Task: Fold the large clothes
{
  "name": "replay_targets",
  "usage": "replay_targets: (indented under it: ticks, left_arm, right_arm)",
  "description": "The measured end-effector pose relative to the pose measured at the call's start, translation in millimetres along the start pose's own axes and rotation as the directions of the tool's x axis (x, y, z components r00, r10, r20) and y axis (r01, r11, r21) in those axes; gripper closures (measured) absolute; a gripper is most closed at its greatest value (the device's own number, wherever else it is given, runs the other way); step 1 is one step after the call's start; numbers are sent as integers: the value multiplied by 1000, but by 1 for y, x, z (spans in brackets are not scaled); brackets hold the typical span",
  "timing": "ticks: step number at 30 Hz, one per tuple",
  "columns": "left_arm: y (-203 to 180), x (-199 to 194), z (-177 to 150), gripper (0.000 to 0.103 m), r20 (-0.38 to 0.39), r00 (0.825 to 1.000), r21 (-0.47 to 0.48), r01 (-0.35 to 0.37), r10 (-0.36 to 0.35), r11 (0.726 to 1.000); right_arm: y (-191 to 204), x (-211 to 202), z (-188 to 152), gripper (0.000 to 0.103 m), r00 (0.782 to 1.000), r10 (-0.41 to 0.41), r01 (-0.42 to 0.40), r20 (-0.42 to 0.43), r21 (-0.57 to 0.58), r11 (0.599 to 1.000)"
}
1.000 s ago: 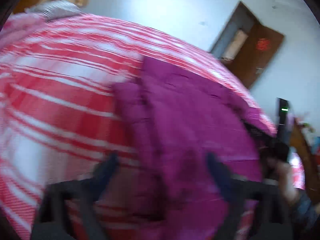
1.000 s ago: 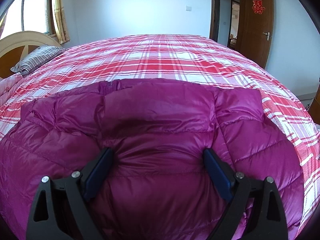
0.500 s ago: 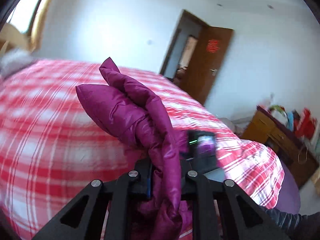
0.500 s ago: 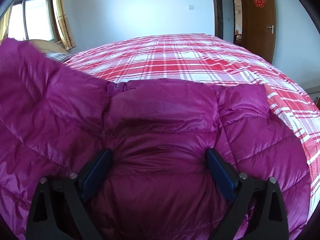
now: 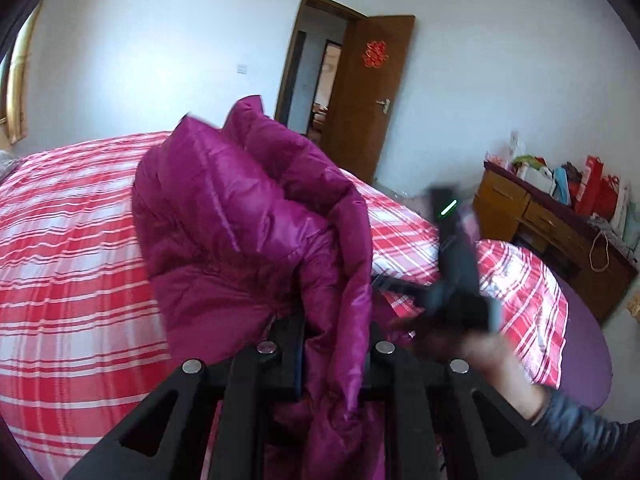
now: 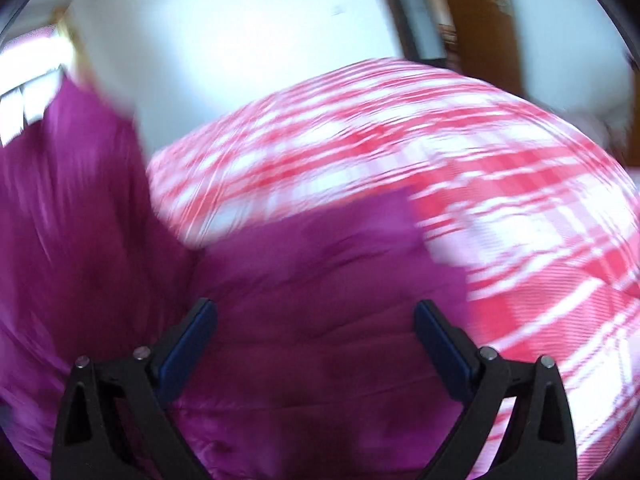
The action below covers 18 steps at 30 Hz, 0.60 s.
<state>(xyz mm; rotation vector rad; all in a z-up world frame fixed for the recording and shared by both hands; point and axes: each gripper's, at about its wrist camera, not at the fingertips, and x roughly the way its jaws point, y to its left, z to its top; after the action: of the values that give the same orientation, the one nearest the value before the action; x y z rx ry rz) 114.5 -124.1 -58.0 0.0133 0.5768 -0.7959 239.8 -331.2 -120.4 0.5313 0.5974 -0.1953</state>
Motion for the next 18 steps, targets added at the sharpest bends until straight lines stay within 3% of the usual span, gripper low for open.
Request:
replay_targets:
  ticks: [3,5,9,15,17,18]
  left_arm:
    - [-16,31,-9,87,-31,1000,51,-1,3,999]
    - [-25,48,-17,87,-47,999,97,-11,16,995]
    - [-44,86,-40,87,-68,994,212,-66,82,975]
    - [-58,96,-55,84,-25,988,303,-136,151,943]
    - [-60,93,-56,80,-27,986,315,-150,166,937]
    - [-62,90,-56,79,-30,985,323,-153,172,934]
  right_arm:
    - [-36,-30,17,4,994,87,-95,62,129,987]
    - [-41,-39,26,14,984,169,-175,60,126,977]
    - [-39,-39,37,36,938,347,-345,-12,79,935]
    - [-20,-28,32,45,886,448,-452,-117,-6,892]
    - [-13,-19,29,56,895,416,-426,-162,-35,904]
    - [-9,-14,28,71,915,361,-376,-179,-59,925]
